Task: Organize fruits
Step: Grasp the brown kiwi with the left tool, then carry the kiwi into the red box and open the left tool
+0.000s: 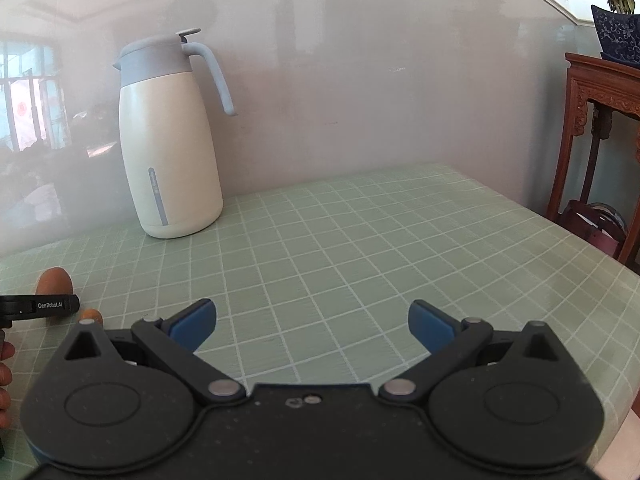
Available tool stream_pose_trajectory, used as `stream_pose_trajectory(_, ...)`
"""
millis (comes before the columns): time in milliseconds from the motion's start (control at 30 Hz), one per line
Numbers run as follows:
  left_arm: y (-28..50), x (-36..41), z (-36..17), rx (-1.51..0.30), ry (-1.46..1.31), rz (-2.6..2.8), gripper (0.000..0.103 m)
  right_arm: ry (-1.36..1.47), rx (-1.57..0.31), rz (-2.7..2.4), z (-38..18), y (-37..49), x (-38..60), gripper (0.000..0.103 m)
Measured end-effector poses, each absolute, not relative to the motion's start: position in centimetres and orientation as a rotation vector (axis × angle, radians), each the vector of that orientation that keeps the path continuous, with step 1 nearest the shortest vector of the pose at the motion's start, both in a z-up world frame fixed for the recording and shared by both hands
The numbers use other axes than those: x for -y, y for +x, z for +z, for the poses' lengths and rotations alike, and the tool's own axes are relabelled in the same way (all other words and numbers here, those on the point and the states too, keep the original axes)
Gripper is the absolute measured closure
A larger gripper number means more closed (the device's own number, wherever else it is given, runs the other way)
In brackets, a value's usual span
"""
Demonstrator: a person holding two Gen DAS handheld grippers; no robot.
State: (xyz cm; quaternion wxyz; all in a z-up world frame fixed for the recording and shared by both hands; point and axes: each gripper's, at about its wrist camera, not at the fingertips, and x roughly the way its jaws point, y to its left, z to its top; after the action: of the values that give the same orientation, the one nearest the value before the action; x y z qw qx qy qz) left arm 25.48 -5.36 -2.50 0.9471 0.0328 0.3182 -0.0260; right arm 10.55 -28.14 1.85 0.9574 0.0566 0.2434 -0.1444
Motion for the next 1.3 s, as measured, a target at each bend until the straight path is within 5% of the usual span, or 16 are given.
stream_pose_trajectory(1300,11.8,-1.2,1.2,-0.485,0.044,0.02,0.057,0.004,-0.453,-0.136,2.8,10.5,22.4,0.0)
